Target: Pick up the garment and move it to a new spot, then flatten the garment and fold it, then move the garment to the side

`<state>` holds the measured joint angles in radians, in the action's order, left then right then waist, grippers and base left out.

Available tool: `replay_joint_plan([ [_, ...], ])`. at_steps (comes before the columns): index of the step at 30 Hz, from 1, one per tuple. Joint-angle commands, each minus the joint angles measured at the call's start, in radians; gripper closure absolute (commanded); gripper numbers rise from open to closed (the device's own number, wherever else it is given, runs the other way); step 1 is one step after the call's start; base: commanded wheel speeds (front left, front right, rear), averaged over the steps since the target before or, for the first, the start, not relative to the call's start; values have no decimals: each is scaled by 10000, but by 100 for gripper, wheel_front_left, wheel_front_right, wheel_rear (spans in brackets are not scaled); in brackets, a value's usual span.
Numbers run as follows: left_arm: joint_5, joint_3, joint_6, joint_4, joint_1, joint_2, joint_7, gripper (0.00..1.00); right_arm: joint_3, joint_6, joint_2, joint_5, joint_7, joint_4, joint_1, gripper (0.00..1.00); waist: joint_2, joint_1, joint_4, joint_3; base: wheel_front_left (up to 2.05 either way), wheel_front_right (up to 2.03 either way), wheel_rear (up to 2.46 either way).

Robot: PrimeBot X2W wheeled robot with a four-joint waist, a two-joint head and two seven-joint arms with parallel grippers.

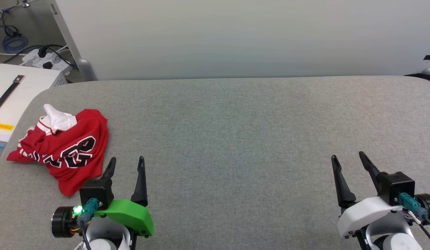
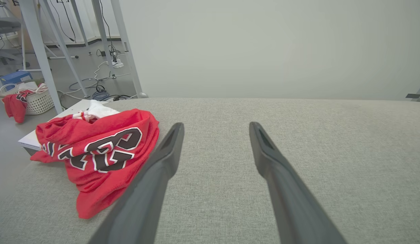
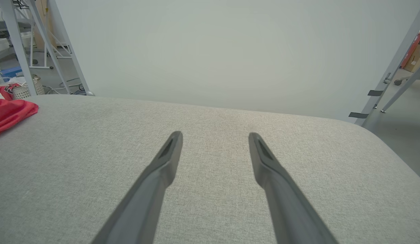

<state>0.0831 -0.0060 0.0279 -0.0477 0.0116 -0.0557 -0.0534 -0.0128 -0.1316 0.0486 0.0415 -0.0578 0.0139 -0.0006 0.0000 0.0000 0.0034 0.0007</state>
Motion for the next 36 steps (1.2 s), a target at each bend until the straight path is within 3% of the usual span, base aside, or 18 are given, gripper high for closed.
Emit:
replay_joint_plan([
  [1, 116, -28, 78, -28, -127, 14, -121, 0, -23, 2, 8, 92, -106, -47, -54, 0, 0, 0, 4, 3, 0, 0, 0],
  [36, 503, -343, 432, -488, -231, 29, -847, 0, -123, 5, 11, -26, -821, 489, -195, 0, 0, 0, 53, 86, 0, 0, 0],
])
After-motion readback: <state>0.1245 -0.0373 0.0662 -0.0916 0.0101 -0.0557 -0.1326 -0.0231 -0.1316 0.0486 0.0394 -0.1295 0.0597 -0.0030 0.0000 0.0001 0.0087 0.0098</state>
